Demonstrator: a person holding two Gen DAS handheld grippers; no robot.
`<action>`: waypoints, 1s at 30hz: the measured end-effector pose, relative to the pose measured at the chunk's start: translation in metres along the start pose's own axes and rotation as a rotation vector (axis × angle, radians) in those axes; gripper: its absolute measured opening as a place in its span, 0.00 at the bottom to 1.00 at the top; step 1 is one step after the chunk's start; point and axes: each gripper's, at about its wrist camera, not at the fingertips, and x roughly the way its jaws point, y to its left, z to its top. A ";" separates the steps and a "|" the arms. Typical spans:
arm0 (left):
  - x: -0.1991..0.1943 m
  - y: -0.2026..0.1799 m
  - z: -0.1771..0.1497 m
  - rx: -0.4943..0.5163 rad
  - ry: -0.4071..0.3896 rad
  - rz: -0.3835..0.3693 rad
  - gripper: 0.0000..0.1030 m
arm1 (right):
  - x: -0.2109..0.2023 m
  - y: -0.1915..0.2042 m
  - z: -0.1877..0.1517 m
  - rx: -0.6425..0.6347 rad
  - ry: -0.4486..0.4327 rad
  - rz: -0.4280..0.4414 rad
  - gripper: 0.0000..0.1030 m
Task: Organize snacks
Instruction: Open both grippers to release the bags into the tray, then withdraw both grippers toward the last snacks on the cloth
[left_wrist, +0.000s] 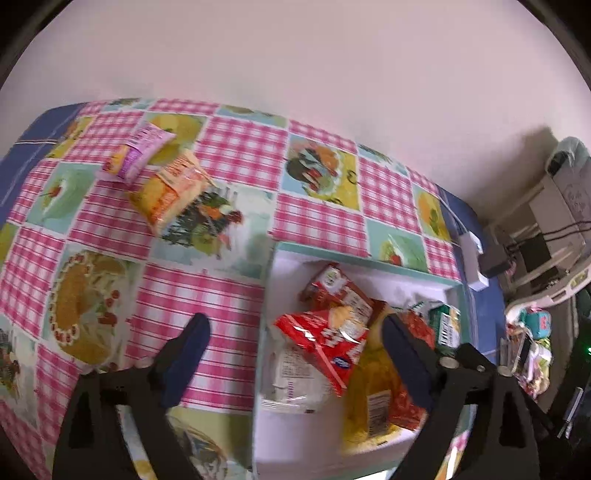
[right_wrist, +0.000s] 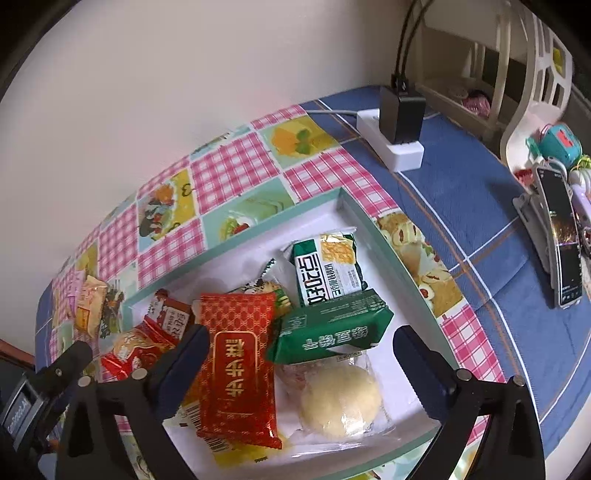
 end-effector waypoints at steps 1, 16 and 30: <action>-0.001 0.002 0.000 0.000 -0.009 0.015 0.98 | -0.002 0.001 -0.001 -0.004 -0.001 0.002 1.00; -0.024 0.022 0.001 0.001 -0.087 0.169 0.99 | -0.018 0.033 -0.018 -0.089 0.009 0.023 1.00; -0.038 0.093 0.004 -0.107 0.012 0.369 0.99 | -0.030 0.103 -0.038 -0.229 -0.002 0.068 1.00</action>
